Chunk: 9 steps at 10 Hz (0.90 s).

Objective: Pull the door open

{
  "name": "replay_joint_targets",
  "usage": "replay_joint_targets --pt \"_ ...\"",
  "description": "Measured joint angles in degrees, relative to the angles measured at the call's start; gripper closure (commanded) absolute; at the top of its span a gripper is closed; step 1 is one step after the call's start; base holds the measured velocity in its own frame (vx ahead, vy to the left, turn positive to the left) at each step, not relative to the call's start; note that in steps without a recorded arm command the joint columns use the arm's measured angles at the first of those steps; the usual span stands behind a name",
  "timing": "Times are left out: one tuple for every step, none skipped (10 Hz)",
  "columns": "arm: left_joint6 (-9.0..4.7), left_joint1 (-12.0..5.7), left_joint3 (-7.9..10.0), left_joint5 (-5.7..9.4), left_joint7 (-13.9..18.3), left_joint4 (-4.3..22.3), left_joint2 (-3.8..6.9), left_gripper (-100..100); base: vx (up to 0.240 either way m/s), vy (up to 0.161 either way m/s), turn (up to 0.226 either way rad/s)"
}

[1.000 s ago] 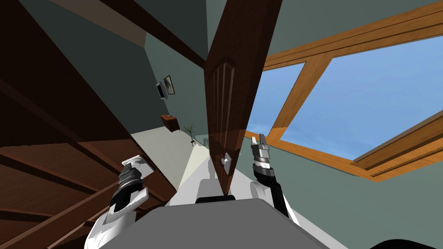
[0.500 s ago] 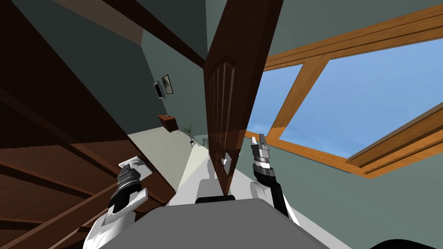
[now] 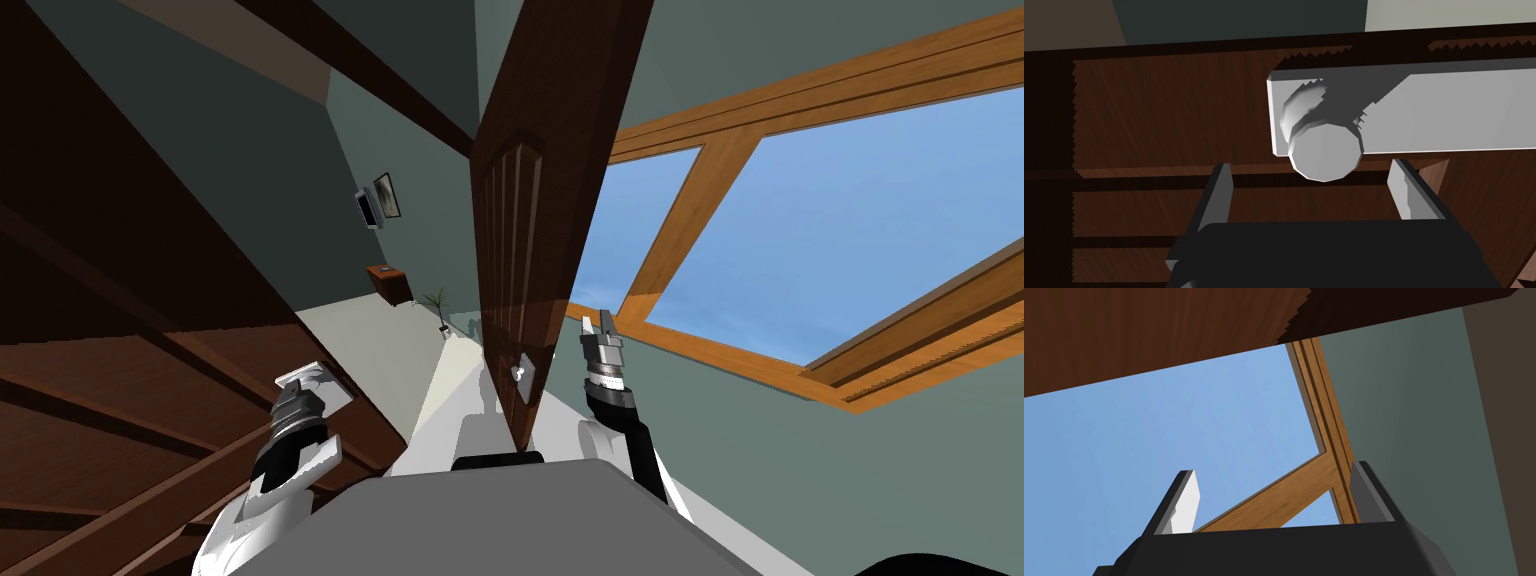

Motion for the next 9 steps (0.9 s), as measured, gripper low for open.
replay_joint_targets --pt "-0.33 0.12 -0.08 0.13 0.36 1.01 0.91 -100 0.019 -0.017 -0.038" --pt "-0.92 0.47 -0.22 0.33 1.03 2.31 2.07 -100 0.024 -0.024 -0.041" --pt "-1.50 0.73 -0.31 0.48 1.59 3.35 2.89 -100 0.020 -0.013 -0.046" --pt "-2.10 0.81 -0.33 0.60 1.97 4.53 3.70 -100 0.025 -0.010 -0.063" --pt "-2.55 1.24 -0.55 0.80 2.66 5.56 4.82 -100 0.022 -0.020 -0.039" --pt "-3.19 1.52 -0.66 0.99 3.31 6.90 5.89 -100 0.031 -0.032 -0.047" --pt "-3.62 1.55 -0.65 1.07 3.59 7.66 6.40 -100 0.015 -0.023 -0.011" --pt "-3.67 1.64 -0.71 1.10 3.72 7.72 6.55 -100 -0.015 -0.007 0.056" --pt "-3.62 1.69 -0.75 1.11 3.78 7.67 6.57 -100 -0.002 0.006 -0.002"
